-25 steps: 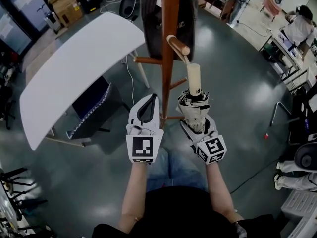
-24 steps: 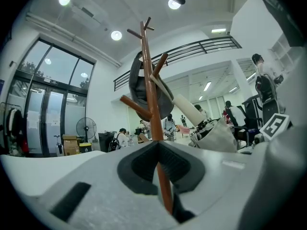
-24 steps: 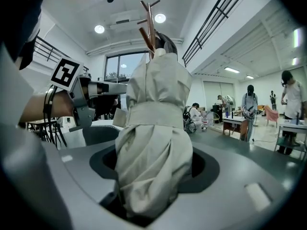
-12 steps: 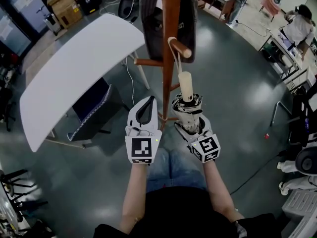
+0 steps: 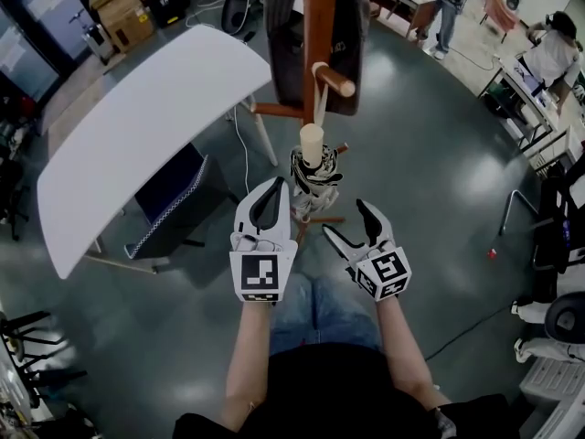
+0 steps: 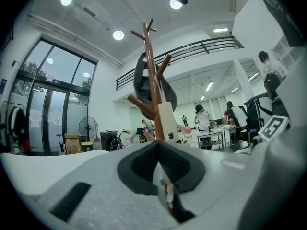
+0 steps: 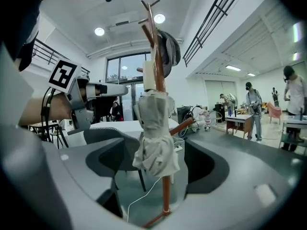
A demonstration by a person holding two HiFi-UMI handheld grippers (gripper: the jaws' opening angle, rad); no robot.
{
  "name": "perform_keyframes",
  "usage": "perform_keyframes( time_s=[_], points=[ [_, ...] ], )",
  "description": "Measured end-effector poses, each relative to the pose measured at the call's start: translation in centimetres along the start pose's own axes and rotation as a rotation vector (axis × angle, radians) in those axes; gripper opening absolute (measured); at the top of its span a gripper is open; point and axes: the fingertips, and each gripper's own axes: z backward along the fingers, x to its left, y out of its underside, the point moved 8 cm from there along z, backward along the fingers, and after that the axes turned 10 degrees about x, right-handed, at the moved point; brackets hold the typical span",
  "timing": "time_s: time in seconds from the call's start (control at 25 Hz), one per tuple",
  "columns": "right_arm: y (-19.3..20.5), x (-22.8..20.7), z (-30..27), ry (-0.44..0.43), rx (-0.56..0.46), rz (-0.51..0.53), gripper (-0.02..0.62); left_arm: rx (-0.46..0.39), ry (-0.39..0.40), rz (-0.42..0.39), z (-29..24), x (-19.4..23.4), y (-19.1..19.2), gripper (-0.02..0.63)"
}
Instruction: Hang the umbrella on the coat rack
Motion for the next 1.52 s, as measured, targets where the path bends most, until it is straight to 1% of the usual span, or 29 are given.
perform_keyframes(
  time_s=[0.12, 0.2, 0.36, 0.52, 0.6, 0.88, 1.04, 1.28, 1.52],
  points=[
    [-1.9, -0.3, 1.6, 0.030, -0.032, -0.016, 0.380, 0.004, -0.005, 0.001, 0.6, 0.5, -1.3, 0.005],
    [-3.5, -0.7, 2.9, 0.054, -0.058, -0.027, 0.362, 0.004, -0.008, -0.001, 0.9, 0.7, -2.4, 0.006],
    [-7.6, -1.2, 5.5, 0.103, -0.113, -0.037, 0.299, 0.008, -0.002, -0.004, 1.6, 1.0, -5.0, 0.005],
    [-11.6, -1.5, 7.1, 0.125, -0.158, -0.031, 0.249, 0.002, 0.003, 0.002, 2.0, 1.2, -7.7, 0.006],
    [-13.6, -1.7, 7.9, 0.146, -0.177, -0.019, 0.209, 0.002, 0.001, 0.001, 2.1, 1.3, -8.8, 0.006],
    [-19.4, -2.6, 10.0, 0.230, -0.247, -0.003, 0.097, 0.007, -0.031, -0.007, 2.7, 2.3, -11.9, 0.006],
    [-21.2, -3.1, 10.8, 0.290, -0.276, -0.018, 0.054, 0.001, -0.033, -0.011, 2.8, 2.8, -12.8, 0.006],
    [-22.2, -3.6, 11.6, 0.359, -0.301, -0.016, 0.008, -0.011, -0.032, -0.025, 2.7, 3.1, -14.0, 0.005],
    [-22.4, -4.2, 12.2, 0.382, -0.299, -0.012, 0.006, -0.016, -0.027, -0.029, 2.4, 2.9, -14.7, 0.005]
  ],
)
